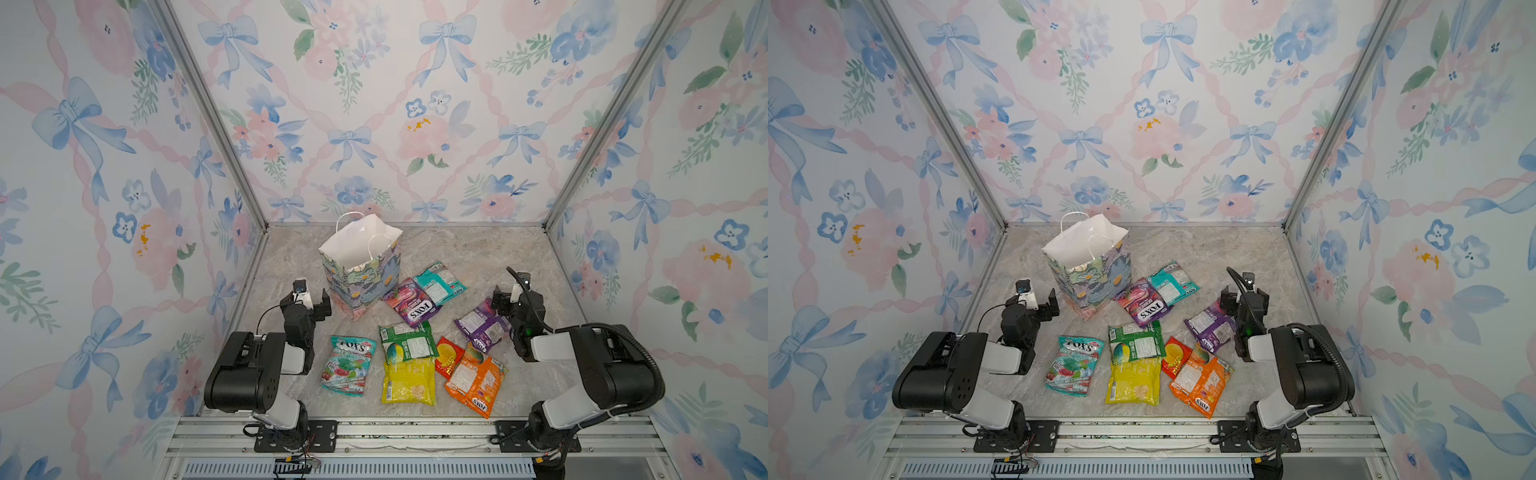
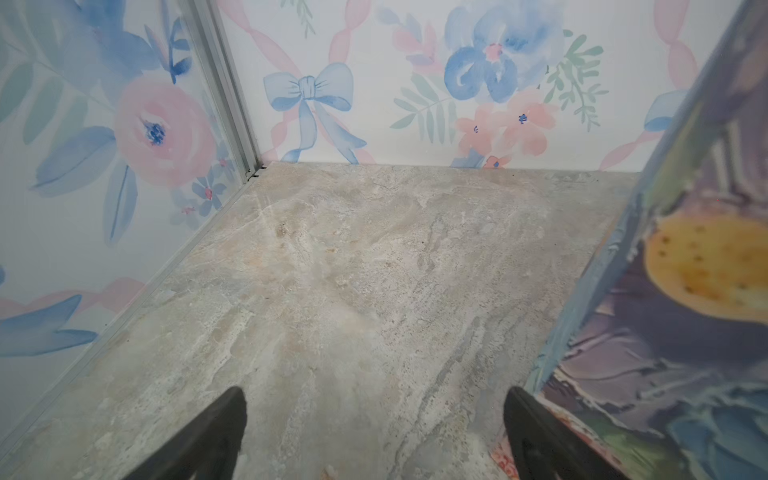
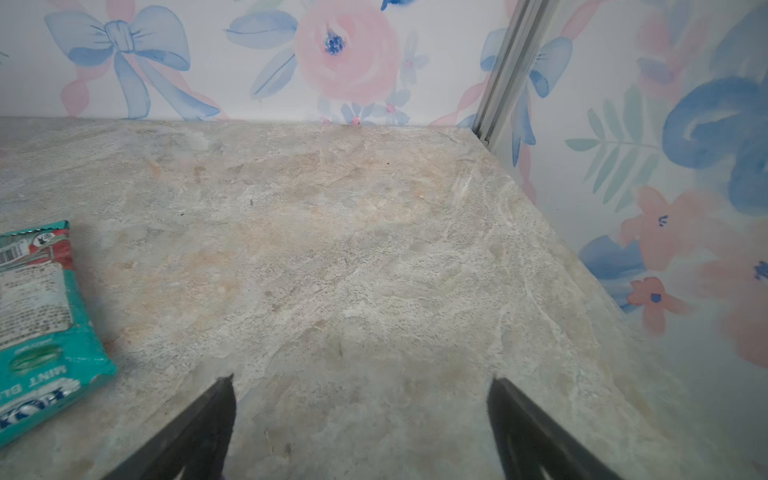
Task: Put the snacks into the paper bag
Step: 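Raise both arms from the rest pose toward the table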
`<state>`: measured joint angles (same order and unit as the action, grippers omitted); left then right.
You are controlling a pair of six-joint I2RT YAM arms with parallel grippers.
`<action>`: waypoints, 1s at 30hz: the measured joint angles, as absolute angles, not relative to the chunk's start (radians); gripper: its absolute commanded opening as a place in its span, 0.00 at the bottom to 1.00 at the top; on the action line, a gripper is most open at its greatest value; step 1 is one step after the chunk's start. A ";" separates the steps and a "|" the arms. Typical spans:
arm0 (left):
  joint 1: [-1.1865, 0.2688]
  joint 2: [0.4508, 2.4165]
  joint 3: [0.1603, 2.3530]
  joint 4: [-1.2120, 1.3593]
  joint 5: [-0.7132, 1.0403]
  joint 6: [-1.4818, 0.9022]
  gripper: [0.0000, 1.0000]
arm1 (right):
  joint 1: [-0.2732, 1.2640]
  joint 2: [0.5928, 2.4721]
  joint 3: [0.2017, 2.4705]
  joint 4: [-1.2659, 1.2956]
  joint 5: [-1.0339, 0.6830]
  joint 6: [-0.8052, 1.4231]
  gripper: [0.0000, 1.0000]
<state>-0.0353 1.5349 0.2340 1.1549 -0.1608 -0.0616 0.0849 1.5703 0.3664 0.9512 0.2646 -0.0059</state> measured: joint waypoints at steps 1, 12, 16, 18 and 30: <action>-0.035 1.535 0.234 1.155 -0.161 -0.062 0.98 | 0.085 1.570 0.366 0.950 0.265 -0.006 0.96; -0.035 1.535 0.234 1.155 -0.161 -0.059 0.98 | 0.081 1.570 0.366 0.945 0.253 0.000 0.97; -0.035 1.535 0.234 1.155 -0.161 -0.059 0.98 | 0.073 1.570 0.366 0.945 0.246 0.001 0.96; -0.035 1.535 0.234 1.155 -0.161 -0.059 0.98 | 0.073 1.570 0.366 0.945 0.245 0.001 0.96; -0.035 1.535 0.234 1.155 -0.161 -0.059 0.98 | 0.073 1.570 0.366 0.944 0.245 0.001 0.96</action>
<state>-0.0353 1.5349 0.2344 1.1545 -0.1608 -0.0589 0.0727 1.5703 0.3664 0.9443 0.2455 0.0006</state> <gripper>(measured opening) 0.979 0.964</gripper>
